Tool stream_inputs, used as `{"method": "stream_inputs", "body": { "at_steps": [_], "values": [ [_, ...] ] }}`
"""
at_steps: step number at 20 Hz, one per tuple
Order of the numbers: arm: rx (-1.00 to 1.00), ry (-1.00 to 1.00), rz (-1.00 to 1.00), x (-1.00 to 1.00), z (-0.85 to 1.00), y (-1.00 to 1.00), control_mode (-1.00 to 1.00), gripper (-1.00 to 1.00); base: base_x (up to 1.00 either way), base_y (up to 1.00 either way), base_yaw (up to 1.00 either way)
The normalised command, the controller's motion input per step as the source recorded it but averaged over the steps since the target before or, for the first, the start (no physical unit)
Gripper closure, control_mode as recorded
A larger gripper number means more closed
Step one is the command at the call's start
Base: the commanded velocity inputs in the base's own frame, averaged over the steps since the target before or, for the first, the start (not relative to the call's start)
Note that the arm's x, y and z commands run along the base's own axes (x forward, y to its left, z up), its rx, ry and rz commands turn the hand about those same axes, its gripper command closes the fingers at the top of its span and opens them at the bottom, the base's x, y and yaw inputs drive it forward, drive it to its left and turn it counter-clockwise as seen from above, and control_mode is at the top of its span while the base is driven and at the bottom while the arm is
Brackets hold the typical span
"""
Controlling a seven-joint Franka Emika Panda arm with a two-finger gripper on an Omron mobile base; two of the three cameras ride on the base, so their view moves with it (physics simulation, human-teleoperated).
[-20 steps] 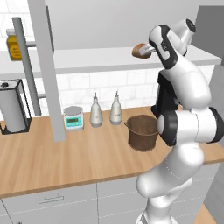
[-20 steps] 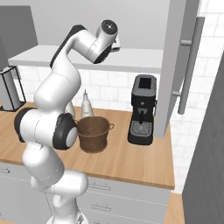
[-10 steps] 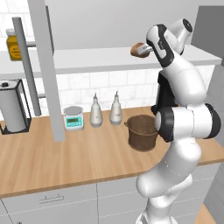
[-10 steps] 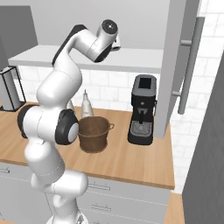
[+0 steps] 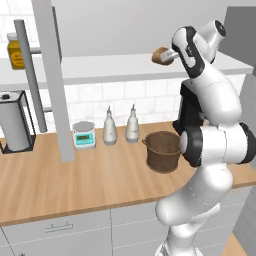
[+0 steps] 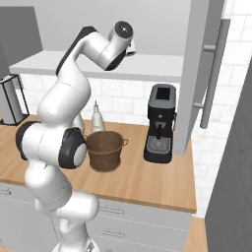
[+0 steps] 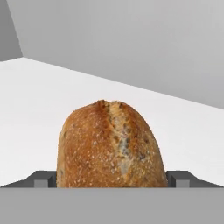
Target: Open the cabinet, pick up the bread from the cabinet and place it in the basket. Then move the basket to the dining counter.
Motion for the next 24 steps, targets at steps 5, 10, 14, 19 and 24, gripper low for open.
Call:
{"method": "stream_inputs", "body": {
  "at_steps": [5, 10, 14, 19, 24],
  "values": [
    [0.00, -0.18, 0.00, -0.95, -0.01, 0.02, -1.00, 1.00, 0.00, 0.00, 0.00],
    [0.00, -0.05, -0.07, -1.00, 0.13, 0.01, -1.00, 1.00, 0.00, 0.00, 0.00],
    [0.01, 0.10, -0.12, -1.00, 0.68, -0.09, -1.00, 1.00, 0.00, 0.00, 0.00],
    [0.00, 0.02, -0.16, -1.00, 0.21, 0.00, -1.00, 1.00, 0.00, 0.00, 0.00],
    [0.00, 0.01, -0.20, -1.00, -0.05, 0.08, -1.00, 1.00, 0.00, 0.00, 0.00]
  ]
}}
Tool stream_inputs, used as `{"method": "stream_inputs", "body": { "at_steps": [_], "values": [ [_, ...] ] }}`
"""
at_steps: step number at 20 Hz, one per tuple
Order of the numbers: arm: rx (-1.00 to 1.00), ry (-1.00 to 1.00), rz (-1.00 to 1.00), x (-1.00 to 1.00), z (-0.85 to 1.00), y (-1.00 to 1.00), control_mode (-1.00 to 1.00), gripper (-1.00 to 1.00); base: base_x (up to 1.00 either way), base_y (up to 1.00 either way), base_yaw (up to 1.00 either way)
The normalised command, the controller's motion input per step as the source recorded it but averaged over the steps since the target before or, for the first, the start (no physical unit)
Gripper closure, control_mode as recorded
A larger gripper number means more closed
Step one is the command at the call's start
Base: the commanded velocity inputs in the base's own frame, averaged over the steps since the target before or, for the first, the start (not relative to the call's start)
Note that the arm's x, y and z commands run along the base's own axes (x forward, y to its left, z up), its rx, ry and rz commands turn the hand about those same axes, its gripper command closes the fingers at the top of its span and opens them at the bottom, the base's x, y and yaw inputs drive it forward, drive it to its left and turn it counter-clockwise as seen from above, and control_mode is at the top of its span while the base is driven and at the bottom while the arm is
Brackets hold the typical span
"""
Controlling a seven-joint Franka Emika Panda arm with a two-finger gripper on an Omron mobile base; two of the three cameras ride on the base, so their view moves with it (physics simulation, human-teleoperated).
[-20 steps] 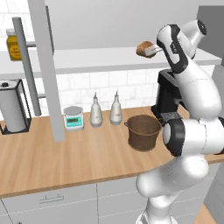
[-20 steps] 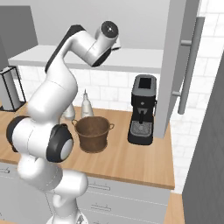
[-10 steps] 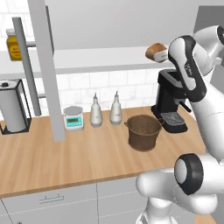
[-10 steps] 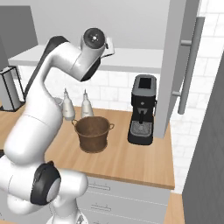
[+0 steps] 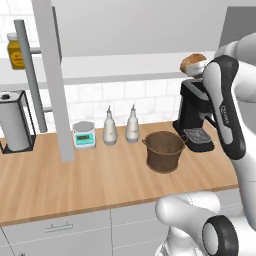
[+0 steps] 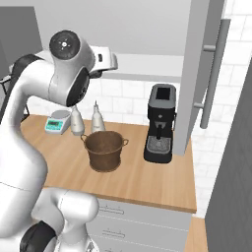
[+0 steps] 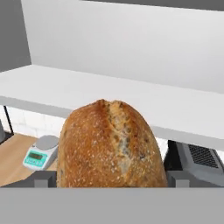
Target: Open the cabinet, pick up the bread from the cabinet and place it in the basket. Then move the basket to the dining counter.
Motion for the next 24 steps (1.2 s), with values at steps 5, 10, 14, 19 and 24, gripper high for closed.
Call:
{"method": "stream_inputs", "body": {
  "at_steps": [5, 10, 14, 19, 24],
  "values": [
    [0.05, 0.04, -0.23, -1.00, -0.06, 0.12, -1.00, 1.00, 0.00, 0.00, 0.00],
    [0.07, 0.08, -0.20, -1.00, -0.03, 0.02, -1.00, 1.00, 0.00, 0.00, 0.00],
    [0.05, 0.18, -0.16, -0.90, -0.34, 0.00, -1.00, 1.00, 0.00, 0.00, 0.00],
    [0.03, 0.14, -0.06, -0.70, -0.62, 0.11, -1.00, 1.00, 0.00, 0.00, 0.00],
    [0.10, 0.15, 0.00, 0.05, -0.66, 0.19, -1.00, 1.00, 0.00, 0.00, 0.00]
  ]
}}
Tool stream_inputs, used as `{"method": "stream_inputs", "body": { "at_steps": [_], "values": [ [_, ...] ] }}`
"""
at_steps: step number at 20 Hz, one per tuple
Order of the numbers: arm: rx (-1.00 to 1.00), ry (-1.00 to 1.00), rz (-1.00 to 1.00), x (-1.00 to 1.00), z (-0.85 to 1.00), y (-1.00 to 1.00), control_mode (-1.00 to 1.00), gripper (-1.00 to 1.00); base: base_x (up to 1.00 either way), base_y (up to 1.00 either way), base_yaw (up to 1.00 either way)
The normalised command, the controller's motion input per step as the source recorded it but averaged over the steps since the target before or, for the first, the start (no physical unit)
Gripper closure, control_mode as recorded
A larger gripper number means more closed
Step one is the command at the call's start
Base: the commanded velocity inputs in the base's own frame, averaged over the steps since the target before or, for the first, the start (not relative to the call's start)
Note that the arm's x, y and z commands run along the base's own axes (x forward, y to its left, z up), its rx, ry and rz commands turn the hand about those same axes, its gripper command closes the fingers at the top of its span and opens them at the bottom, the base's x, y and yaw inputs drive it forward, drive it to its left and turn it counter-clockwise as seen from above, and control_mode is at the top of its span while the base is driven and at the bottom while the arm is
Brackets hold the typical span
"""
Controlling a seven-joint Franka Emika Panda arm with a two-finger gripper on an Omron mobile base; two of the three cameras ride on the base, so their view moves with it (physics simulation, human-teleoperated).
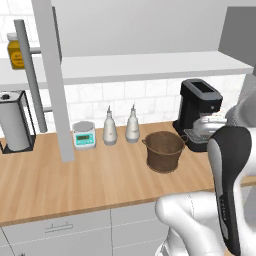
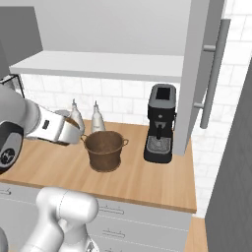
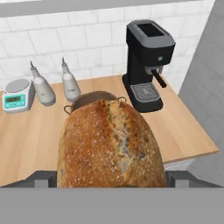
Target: Open the cabinet, pick up the bread from the cabinet and place it in the basket. Then move the basket to the dining counter.
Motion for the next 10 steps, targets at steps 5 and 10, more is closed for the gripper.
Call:
{"method": "stream_inputs", "body": {
  "at_steps": [5, 10],
  "values": [
    [0.08, 0.03, 0.00, 0.94, -0.49, 0.15, -1.00, 1.00, 0.00, 0.00, 0.00],
    [0.01, 0.01, 0.00, 0.98, -0.25, 0.09, -1.00, 1.00, 0.00, 0.00, 0.00]
  ]
}}
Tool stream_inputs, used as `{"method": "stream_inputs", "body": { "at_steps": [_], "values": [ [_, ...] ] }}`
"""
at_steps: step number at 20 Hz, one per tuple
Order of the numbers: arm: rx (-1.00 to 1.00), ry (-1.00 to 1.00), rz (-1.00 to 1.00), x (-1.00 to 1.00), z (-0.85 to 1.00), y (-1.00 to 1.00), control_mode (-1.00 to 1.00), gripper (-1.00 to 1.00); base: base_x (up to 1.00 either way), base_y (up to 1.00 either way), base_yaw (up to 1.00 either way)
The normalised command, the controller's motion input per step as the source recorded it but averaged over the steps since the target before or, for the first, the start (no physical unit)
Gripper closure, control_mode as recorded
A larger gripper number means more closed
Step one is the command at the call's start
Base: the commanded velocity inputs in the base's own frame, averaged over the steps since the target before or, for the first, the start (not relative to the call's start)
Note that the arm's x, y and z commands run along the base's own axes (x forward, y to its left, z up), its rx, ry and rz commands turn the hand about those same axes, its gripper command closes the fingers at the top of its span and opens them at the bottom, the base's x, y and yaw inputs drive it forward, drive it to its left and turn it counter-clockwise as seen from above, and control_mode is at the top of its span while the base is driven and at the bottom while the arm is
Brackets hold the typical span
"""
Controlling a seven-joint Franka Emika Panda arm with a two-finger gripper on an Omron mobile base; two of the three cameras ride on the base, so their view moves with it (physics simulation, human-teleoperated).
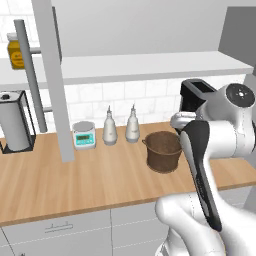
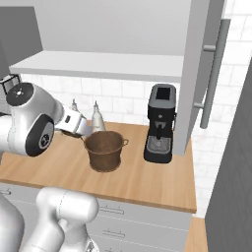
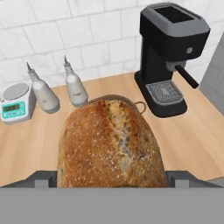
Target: Open the cabinet, pick up the bread from the cabinet and place it in the basket. Then move the basket to the dining counter.
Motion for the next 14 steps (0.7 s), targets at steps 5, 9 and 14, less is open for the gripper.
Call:
{"method": "stream_inputs", "body": {
  "at_steps": [5, 9, 14],
  "values": [
    [0.00, 0.08, 0.00, 0.55, -0.53, 0.00, -1.00, 1.00, 0.00, 0.00, 0.00],
    [0.02, 0.09, 0.00, 0.44, -0.68, 0.00, -1.00, 1.00, 0.00, 0.00, 0.00],
    [0.00, 0.01, 0.00, 0.25, -0.48, -0.01, -1.00, 1.00, 0.00, 0.00, 0.00]
  ]
}}
